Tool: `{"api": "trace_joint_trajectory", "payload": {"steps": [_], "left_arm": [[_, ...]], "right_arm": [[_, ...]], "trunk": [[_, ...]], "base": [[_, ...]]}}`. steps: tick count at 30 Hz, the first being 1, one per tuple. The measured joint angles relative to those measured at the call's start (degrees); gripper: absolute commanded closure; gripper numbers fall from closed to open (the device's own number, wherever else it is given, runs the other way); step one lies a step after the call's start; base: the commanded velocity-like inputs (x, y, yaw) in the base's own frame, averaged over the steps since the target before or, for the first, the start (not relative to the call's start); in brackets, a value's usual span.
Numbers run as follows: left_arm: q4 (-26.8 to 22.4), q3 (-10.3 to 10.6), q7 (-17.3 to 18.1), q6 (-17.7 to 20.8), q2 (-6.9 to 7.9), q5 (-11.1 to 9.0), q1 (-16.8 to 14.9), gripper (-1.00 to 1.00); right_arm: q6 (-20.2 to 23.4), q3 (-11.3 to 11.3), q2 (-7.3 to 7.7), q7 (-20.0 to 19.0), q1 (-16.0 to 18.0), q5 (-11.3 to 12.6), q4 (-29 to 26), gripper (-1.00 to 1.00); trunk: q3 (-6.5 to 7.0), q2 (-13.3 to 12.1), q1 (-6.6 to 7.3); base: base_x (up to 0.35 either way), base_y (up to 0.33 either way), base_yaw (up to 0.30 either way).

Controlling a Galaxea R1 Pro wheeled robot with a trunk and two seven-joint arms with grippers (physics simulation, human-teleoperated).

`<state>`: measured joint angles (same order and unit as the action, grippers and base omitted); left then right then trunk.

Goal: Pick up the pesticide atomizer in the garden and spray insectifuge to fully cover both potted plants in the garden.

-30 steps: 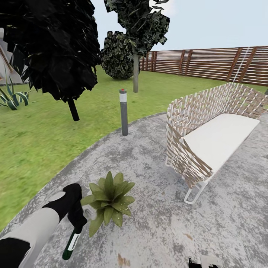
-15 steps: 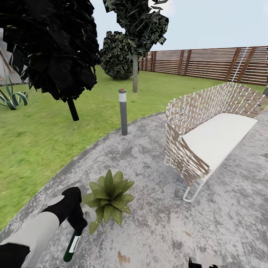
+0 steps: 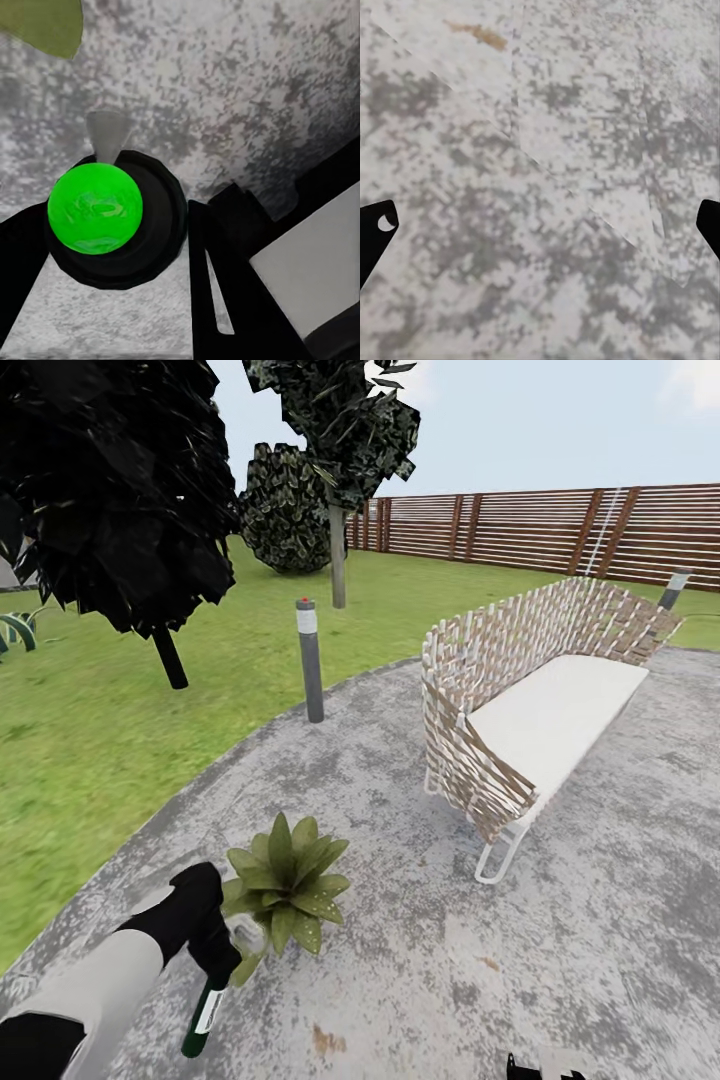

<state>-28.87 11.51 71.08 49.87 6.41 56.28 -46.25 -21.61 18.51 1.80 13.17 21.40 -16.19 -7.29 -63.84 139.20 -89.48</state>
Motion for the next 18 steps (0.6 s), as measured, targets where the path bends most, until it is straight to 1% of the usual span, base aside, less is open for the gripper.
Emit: {"api": "trace_joint_trajectory", "payload": {"steps": [2,4,6,9,11,15,17,18], "left_arm": [[0.3,0.0,-0.16,-0.2,0.36,0.11,1.02,1.0],[-0.18,0.01,-0.34,-0.26,0.34,0.3,2.45,1.0],[-1.13,-0.15,-0.83,-0.22,0.29,0.09,3.18,1.0],[-1.54,-0.23,-1.01,-0.24,0.44,-0.07,3.52,1.0],[-1.7,-0.63,-1.1,-0.32,0.55,-0.3,4.39,1.0],[-1.98,-1.15,-1.16,-0.38,0.49,-0.08,4.86,1.0],[-2.03,-1.23,-1.56,-0.44,0.61,0.2,4.93,1.0],[-2.04,-1.26,-2.32,-0.46,0.68,0.15,4.94,1.0]], "right_arm": [[0.0,0.0,0.04,-0.05,0.0,0.0,0.0,-1.0],[0.0,0.0,0.02,-0.1,0.0,0.0,0.0,-1.0],[0.0,-0.03,-0.02,-0.14,0.0,-0.07,0.0,-1.0],[0.0,0.0,0.03,-0.17,0.0,-0.01,-0.07,-1.0],[0.0,-0.09,0.0,-0.17,0.0,-0.06,-0.02,-1.0],[0.0,-0.17,-0.02,-0.17,0.0,-0.09,0.0,-1.0],[0.0,-0.18,-0.03,-0.17,0.0,-0.09,0.0,-1.0],[0.0,-0.18,-0.03,-0.17,0.0,-0.09,0.0,-1.0]], "trunk": [[0.0,0.0,0.0],[0.0,0.0,0.0],[0.0,0.0,0.0],[0.0,0.0,0.0],[0.0,0.0,0.0],[0.0,0.0,0.0],[0.0,0.0,0.0],[0.0,0.0,0.0]], "base": [[0.0,0.0,0.0],[0.0,0.0,0.0],[0.0,0.0,0.0],[0.0,0.0,0.0],[0.0,0.0,0.0],[0.0,0.0,0.0],[0.0,0.0,0.0],[0.0,0.0,0.0]]}}
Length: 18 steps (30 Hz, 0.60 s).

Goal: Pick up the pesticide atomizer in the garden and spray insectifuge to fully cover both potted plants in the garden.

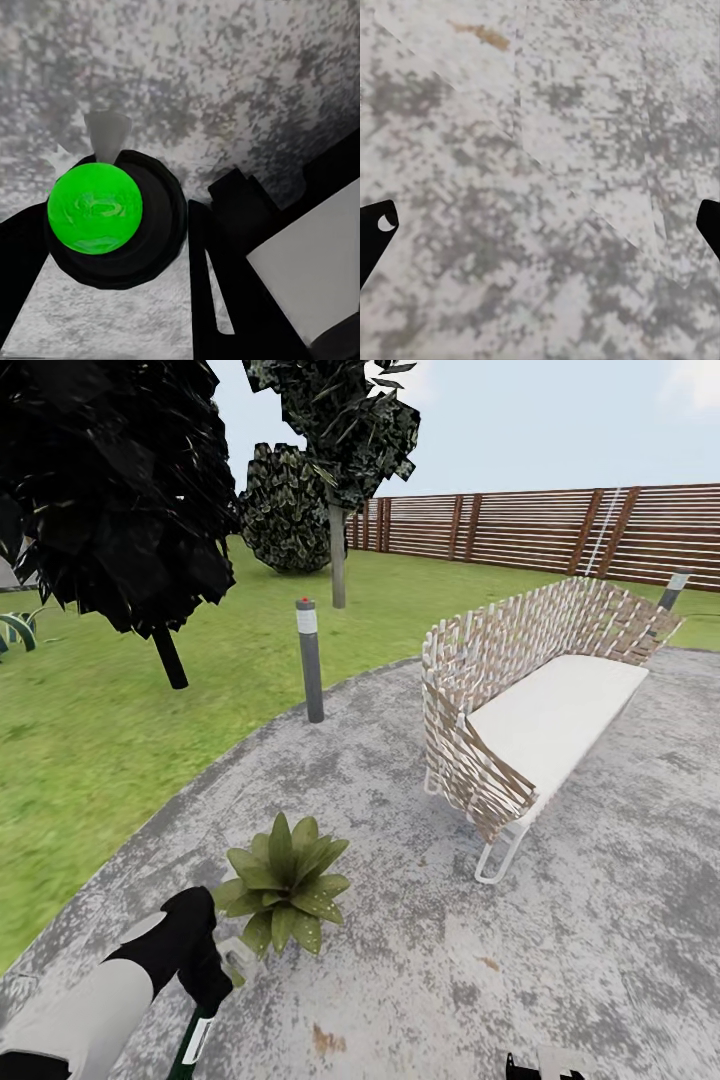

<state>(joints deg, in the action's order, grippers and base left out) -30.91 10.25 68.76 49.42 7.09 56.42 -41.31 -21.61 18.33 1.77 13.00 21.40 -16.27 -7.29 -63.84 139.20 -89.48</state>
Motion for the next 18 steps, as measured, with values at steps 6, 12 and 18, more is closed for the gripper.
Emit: {"api": "trace_joint_trajectory", "payload": {"steps": [6,12,18], "left_arm": [[-0.16,-2.13,-2.86,0.03,-0.02,-0.46,0.01,1.0],[-0.11,-3.61,-3.15,-0.15,-0.06,-0.03,0.59,1.0],[-7.45,-3.91,-3.67,0.03,-0.71,-0.44,1.38,1.0]], "right_arm": [[0.01,0.0,0.0,-0.07,-0.01,0.0,0.0,-1.0],[0.01,0.0,-0.02,-0.12,-0.01,0.0,0.0,-1.0],[0.01,0.01,-0.09,-0.12,-0.01,0.0,0.0,-1.0]], "trunk": [[0.0,0.0,-0.01],[0.0,0.0,-0.01],[0.0,0.0,0.0]], "base": [[-0.029,0.054,-0.053],[-0.096,0.29,-0.253],[-0.003,0.332,-0.121]]}}
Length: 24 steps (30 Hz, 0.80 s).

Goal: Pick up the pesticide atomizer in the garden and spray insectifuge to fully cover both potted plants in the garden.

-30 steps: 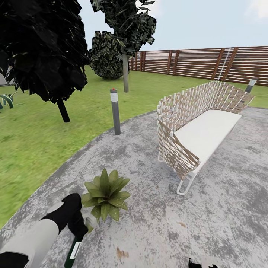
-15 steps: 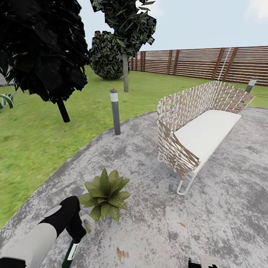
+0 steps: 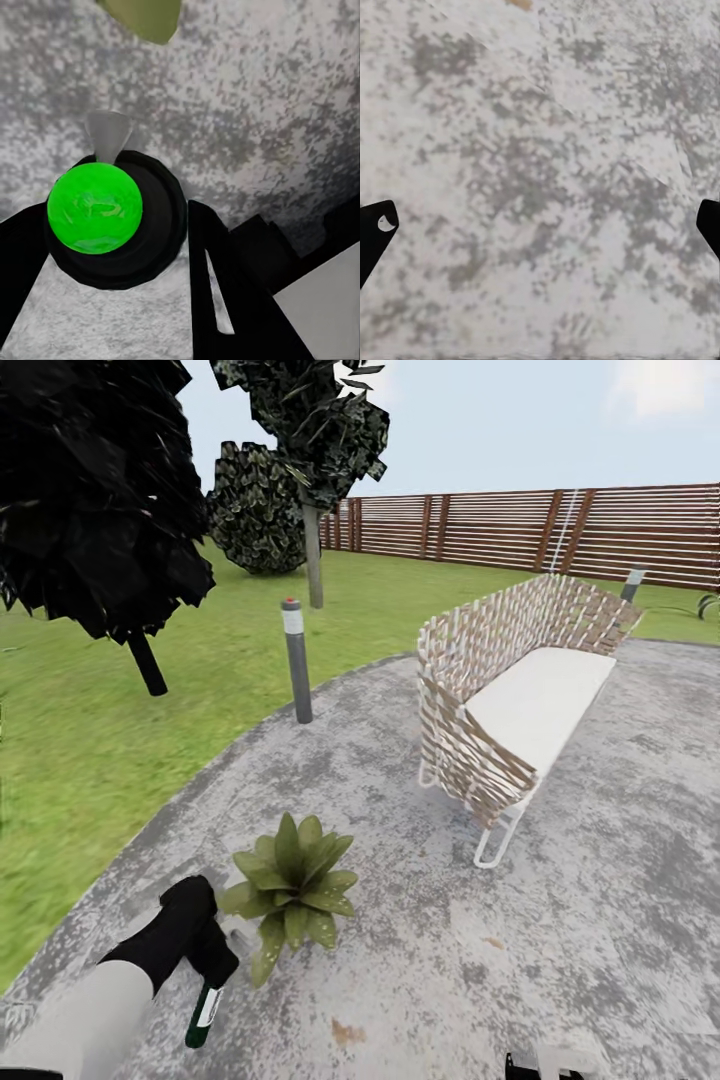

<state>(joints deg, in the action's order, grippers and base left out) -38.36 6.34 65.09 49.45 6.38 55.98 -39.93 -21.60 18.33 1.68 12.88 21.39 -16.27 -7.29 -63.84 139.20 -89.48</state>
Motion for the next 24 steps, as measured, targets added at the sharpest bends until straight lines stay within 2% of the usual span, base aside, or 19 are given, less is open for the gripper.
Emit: {"api": "trace_joint_trajectory", "payload": {"steps": [4,9,16,20,24], "left_arm": [[-2.06,0.6,0.08,-0.05,-0.05,0.49,0.05,1.0],[-2.18,0.88,0.39,-0.01,0.85,0.92,0.1,1.0],[-2.24,0.96,0.59,-0.16,0.1,0.58,0.23,1.0],[-1.69,1.49,0.7,-0.19,-1.22,0.59,0.31,1.0],[-1.98,1.91,0.16,-0.3,-1.11,0.85,0.3,1.0]], "right_arm": [[-0.01,-0.01,0.04,0.03,0.01,-0.06,0.0,-1.0],[-0.01,-0.01,0.07,0.03,0.01,-0.31,0.0,-1.0],[-0.01,-0.01,0.09,0.03,0.01,-0.35,0.0,-1.0],[-0.01,-0.01,0.09,0.11,0.01,-0.35,0.0,-1.0],[-0.09,-0.01,0.0,0.11,0.0,-0.34,-0.09,-1.0]], "trunk": [[0.0,0.0,0.0],[0.0,0.0,0.0],[0.0,0.0,0.0],[0.0,0.0,0.0],[0.0,0.0,0.0]], "base": [[0.0,0.101,-0.004],[0.0,0.005,0.0],[0.0,0.0,0.0],[0.0,0.0,0.0],[0.0,0.0,-0.108]]}}
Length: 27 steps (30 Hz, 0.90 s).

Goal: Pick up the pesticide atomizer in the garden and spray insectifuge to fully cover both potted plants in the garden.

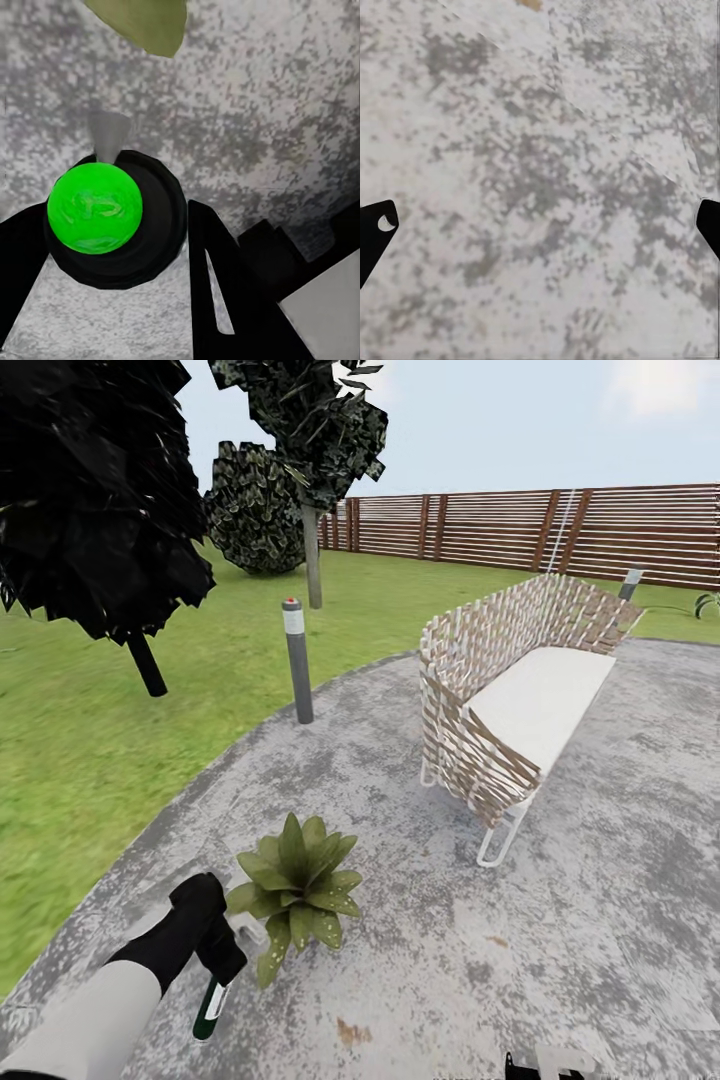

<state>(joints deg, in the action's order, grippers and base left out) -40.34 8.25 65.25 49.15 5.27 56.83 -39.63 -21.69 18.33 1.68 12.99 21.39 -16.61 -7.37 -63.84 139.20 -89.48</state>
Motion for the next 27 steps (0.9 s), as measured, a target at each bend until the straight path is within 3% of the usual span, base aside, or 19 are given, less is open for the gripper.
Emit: {"api": "trace_joint_trajectory", "payload": {"steps": [10,18,27], "left_arm": [[-0.24,0.06,-0.17,0.08,0.67,0.2,-0.01,1.0],[-0.11,0.01,-0.23,0.18,0.6,0.23,0.0,1.0],[0.0,0.09,-0.19,0.19,0.6,0.21,0.01,1.0]], "right_arm": [[0.0,0.02,0.09,0.08,0.01,0.06,0.0,-1.0],[0.0,0.09,0.16,0.06,0.0,0.08,0.0,-1.0],[0.0,0.08,0.18,0.07,-0.01,0.07,0.0,-1.0]], "trunk": [[0.0,0.0,-0.02],[0.0,0.0,-0.01],[0.0,0.0,0.02]], "base": [[-0.04,0.031,-0.125],[-0.172,0.263,-0.048],[0.11,0.322,-0.285]]}}
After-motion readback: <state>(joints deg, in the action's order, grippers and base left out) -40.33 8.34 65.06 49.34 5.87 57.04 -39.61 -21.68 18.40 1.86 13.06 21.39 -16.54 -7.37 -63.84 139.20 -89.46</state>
